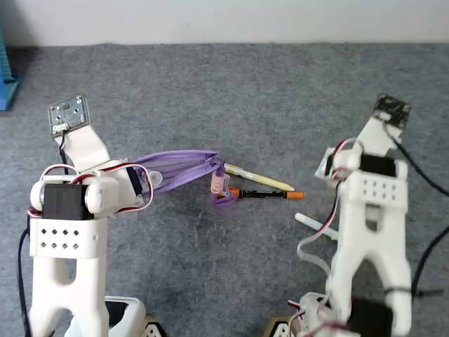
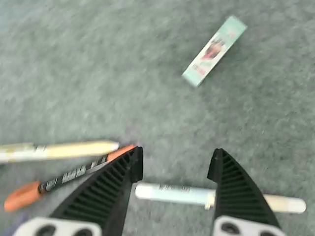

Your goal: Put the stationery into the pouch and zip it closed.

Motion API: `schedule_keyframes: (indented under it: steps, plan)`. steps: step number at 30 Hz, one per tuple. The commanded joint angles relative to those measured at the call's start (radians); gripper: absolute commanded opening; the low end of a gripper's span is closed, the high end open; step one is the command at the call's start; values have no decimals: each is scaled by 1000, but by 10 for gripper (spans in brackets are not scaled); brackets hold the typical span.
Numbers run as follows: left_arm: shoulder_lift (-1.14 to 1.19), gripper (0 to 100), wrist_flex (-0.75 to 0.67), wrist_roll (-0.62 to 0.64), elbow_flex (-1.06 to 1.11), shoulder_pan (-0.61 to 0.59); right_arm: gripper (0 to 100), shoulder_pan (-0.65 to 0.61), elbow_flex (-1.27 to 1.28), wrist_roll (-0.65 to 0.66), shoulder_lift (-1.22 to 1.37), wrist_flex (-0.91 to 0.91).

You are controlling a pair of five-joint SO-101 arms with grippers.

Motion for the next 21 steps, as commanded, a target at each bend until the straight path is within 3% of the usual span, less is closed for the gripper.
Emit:
schedule_keyframes:
  steps: [1, 21]
  plan:
    - [29, 12, 6, 5, 18, -3, 221, 48, -198, -9, 159, 5]
    - [25, 12, 6, 8, 22, -5, 221, 105, -783, -84, 817, 7]
